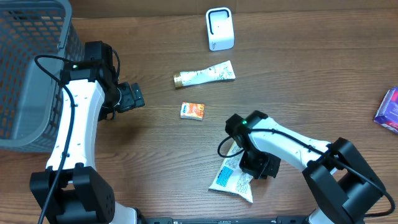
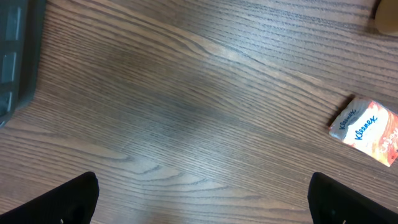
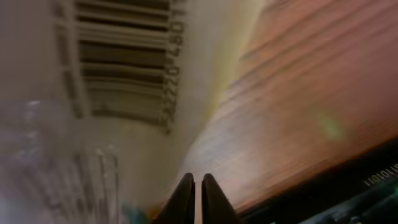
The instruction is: Scan the item barcode
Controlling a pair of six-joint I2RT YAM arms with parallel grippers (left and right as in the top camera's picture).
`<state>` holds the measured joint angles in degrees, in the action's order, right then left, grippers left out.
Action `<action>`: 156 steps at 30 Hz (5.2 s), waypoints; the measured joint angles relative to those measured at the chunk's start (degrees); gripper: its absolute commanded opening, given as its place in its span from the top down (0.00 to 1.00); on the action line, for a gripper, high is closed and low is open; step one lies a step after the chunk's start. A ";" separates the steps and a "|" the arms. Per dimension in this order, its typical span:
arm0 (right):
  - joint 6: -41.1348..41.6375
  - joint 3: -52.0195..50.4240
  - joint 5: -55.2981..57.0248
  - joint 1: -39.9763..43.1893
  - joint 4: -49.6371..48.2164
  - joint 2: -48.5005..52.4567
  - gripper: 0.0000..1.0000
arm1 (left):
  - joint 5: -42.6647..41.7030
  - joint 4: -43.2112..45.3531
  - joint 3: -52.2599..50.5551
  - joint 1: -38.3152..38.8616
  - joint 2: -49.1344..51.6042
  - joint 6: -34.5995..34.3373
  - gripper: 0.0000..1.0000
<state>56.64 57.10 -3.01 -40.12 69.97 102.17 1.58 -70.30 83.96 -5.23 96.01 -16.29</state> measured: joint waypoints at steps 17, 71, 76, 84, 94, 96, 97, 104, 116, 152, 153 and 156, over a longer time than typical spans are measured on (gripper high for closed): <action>-15.15 -2.71 -3.48 17.59 -24.17 -2.49 0.85 | 0.20 0.72 0.00 0.00 0.00 0.17 0.00; -36.54 0.90 -33.03 27.32 5.11 -7.89 0.04 | 0.22 2.12 0.00 0.00 0.00 0.17 0.00; -17.88 0.83 -25.44 26.67 4.50 -17.38 0.00 | 0.20 2.12 0.00 0.00 -0.02 0.17 0.00; 7.91 -12.33 -15.37 20.61 -8.15 -31.04 0.00 | 0.20 2.16 0.00 0.00 0.00 0.17 0.00; 20.72 -24.24 -10.99 9.09 -28.00 -34.56 0.00 | 0.20 1.16 0.00 0.00 0.00 0.17 0.00; 21.49 -24.24 -10.19 7.41 -29.22 -34.91 0.00 | 0.20 0.92 0.00 0.00 0.00 0.17 0.01; 21.86 -24.24 -9.84 6.71 -29.35 -35.01 0.00 | 0.20 0.81 0.00 0.00 0.00 0.17 0.00; 26.69 -24.24 -6.64 3.52 -30.42 -35.06 0.00 | 0.20 -0.04 0.00 0.00 0.00 0.17 0.00; 39.26 -24.24 -1.14 -6.84 -40.57 -25.03 0.00 | 0.20 -0.24 0.00 0.00 0.00 0.17 0.00; -30.12 -21.62 -20.44 12.31 -37.99 -44.57 0.96 | 1.29 1.09 0.00 0.00 0.00 0.17 0.00; -32.44 -20.70 -20.76 12.35 -36.61 -45.40 0.96 | 1.29 1.11 0.00 0.00 0.00 0.20 0.00; -37.05 -16.52 -21.22 12.59 -31.69 -46.77 0.96 | 1.29 1.11 0.00 0.00 -0.02 0.17 0.00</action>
<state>19.59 40.58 -24.23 -27.53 38.28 55.40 2.87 -69.19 83.96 -5.23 95.98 -16.12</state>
